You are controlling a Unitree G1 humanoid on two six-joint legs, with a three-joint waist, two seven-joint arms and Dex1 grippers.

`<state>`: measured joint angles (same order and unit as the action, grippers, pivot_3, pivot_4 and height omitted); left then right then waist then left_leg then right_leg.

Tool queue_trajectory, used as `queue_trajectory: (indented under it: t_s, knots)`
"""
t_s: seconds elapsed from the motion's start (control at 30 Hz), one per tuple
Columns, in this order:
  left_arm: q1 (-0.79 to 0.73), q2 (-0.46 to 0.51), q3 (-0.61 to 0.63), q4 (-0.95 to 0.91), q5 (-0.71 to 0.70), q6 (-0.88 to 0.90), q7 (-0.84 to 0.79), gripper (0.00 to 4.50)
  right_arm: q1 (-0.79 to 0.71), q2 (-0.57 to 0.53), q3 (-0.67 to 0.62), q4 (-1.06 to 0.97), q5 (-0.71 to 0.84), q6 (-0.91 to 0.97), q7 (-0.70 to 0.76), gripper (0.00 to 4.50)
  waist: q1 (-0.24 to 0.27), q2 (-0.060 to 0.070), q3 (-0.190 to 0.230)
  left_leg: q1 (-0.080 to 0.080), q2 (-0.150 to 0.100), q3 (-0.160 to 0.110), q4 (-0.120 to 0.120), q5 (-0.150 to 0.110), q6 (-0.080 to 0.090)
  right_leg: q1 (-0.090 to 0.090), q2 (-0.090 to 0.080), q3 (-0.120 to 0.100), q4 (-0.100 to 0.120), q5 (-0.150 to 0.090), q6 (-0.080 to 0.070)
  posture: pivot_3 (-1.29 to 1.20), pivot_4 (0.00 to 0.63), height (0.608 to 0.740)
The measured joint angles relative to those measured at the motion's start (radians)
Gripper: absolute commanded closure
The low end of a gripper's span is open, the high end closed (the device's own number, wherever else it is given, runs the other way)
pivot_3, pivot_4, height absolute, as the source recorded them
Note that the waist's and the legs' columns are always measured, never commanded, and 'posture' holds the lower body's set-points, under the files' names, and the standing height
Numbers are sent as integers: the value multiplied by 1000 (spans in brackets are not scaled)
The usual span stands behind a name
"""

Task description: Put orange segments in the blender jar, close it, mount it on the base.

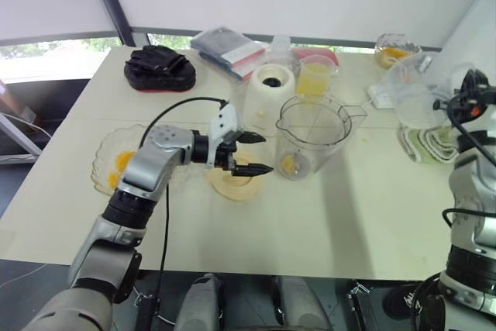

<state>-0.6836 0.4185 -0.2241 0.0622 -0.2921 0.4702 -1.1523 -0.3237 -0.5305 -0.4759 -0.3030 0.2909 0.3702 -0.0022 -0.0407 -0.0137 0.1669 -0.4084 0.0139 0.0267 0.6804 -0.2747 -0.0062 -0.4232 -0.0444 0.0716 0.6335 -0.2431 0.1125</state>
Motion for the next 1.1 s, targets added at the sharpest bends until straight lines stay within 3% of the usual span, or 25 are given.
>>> queue_trajectory:
  t_s: [0.63, 1.1]
  knots:
    - [-19, -7, -27, 25, 17, -27, -7, 478, -66, -92, 92, -221, -19, 163, 87, 4451, 0, 0, 0, -1, 0, 0, 0, 0, 0, -1, 0, 0, 0, 0, 0, 0, 150, 740]
    - [-32, -10, -31, 56, 23, -53, -25, 478, -46, -159, 178, -310, -142, 170, 171, 4451, 2, -1, 1, -1, 0, 0, 0, 0, 0, -1, 0, 0, -1, 0, -1, 0, 150, 740]
